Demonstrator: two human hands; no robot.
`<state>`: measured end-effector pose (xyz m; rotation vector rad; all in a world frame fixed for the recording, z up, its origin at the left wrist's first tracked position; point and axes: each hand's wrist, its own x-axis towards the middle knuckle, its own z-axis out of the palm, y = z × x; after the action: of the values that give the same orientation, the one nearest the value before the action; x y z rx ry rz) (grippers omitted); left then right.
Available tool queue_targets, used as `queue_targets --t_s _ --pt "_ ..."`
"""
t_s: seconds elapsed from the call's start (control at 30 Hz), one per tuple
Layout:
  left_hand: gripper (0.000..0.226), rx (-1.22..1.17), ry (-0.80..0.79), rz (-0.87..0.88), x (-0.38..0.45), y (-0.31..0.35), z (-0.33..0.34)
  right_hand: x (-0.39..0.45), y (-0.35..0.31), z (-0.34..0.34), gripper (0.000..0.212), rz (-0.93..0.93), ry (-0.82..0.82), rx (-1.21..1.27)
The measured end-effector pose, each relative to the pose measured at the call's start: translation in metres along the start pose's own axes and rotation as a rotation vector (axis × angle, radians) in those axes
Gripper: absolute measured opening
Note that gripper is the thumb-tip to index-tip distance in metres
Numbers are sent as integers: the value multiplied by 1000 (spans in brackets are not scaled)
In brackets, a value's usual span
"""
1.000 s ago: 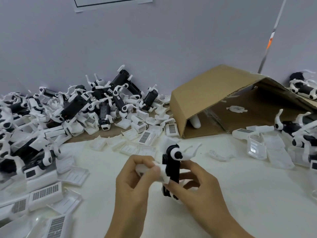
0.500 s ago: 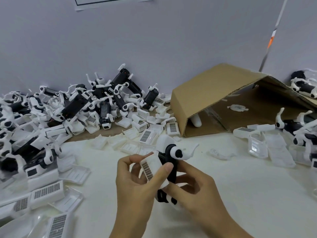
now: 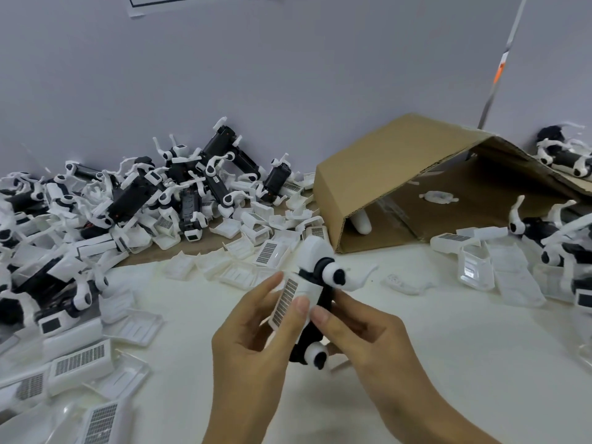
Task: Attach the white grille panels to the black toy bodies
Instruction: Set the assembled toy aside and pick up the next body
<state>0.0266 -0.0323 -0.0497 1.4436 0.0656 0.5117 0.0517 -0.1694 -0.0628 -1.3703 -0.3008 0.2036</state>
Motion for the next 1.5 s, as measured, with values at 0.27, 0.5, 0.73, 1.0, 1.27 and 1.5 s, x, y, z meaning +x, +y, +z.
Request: queue_targets --t_s 0.27,0.5,0.73,1.0,1.27,1.5 --pt "33 69 -71 -68 -2 -2 0 1 4 -3 29 22 -42 -19" --pt "37 124 -193 51 -7 -3 2 1 3 -5 35 16 -46 24" --pt "32 -136 -194 -55 -2 -6 0 -1 -4 -4 27 -153 22 -135" --pt "44 -129 -145 -188 -3 -6 2 1 -7 -6 39 -198 80 -207" --pt "40 -208 -189 -208 0 -10 -1 5 -11 -10 24 -99 -6 -236" --pt "44 -204 -208 -93 0 -13 -2 4 -17 -16 24 -107 -60 -163"
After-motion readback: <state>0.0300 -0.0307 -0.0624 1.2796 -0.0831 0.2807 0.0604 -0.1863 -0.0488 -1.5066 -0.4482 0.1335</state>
